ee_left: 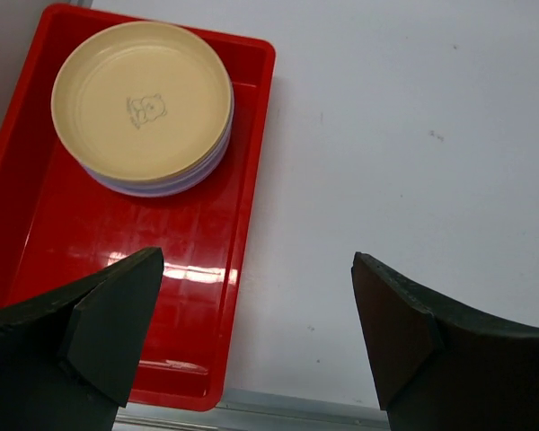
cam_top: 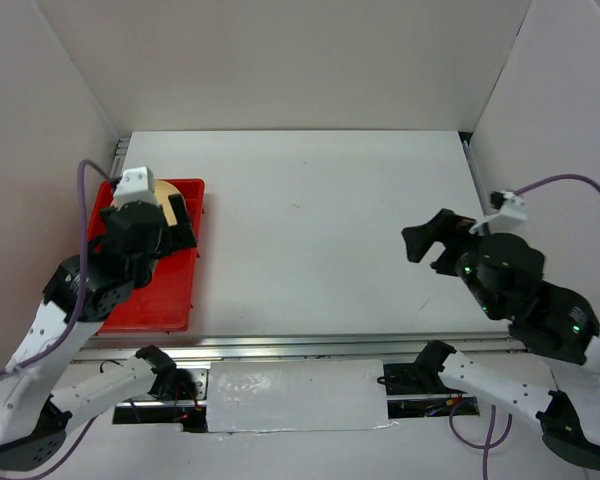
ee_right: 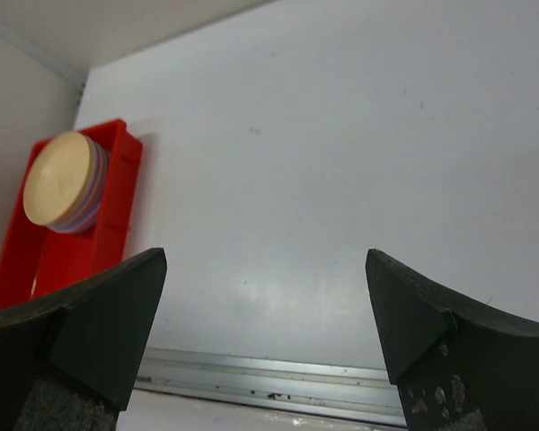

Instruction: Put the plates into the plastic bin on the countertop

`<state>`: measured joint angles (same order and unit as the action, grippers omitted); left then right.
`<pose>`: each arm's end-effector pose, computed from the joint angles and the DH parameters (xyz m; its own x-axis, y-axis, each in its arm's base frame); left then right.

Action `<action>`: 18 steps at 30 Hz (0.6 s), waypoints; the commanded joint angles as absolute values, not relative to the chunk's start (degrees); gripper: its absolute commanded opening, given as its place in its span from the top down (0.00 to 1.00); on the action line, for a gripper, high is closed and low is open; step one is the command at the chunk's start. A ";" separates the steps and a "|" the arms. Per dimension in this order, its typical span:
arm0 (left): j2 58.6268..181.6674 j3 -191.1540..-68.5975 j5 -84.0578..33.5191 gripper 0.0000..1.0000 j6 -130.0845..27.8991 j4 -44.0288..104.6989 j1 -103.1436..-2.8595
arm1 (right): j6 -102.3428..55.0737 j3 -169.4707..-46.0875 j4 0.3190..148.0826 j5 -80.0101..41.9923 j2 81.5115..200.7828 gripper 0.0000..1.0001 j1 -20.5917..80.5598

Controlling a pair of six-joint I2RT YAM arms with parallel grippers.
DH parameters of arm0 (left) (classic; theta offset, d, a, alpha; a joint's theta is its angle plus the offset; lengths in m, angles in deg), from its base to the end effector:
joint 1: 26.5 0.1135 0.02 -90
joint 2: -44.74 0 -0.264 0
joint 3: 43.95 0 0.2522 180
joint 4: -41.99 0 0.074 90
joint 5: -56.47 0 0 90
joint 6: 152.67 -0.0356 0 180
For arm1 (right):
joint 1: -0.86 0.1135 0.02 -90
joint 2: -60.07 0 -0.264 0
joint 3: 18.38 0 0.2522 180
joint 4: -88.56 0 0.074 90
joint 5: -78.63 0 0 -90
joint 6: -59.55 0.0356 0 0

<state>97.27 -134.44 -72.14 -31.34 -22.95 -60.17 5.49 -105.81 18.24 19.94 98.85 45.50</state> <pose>0.1363 -0.0641 0.4320 -0.3071 -0.2836 -0.9084 -0.2216 0.9496 -0.2216 0.0684 0.0415 0.4296 -0.3634 0.3459 -0.8650 -0.0536 0.9192 0.3901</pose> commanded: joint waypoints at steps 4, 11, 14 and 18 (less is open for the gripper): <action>82.03 -128.11 -75.98 0.01 -23.48 -29.42 -59.55 | 4.44 -117.92 1.34 28.71 94.80 0.00 47.18; 71.30 -123.98 -78.27 0.01 -22.24 -34.78 -59.37 | 0.76 -113.10 4.12 20.11 84.07 0.00 46.30; 68.48 -123.19 -76.78 0.01 -23.38 -33.65 -59.46 | 0.49 -108.98 4.92 17.38 78.98 0.00 46.12; 66.80 -122.40 -77.56 0.01 -22.16 -33.99 -59.55 | 0.93 -107.03 3.87 17.55 77.47 0.00 45.86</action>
<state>68.20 -122.61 -76.45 -23.30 -34.73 -59.54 1.98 -108.52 4.32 19.16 77.41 46.18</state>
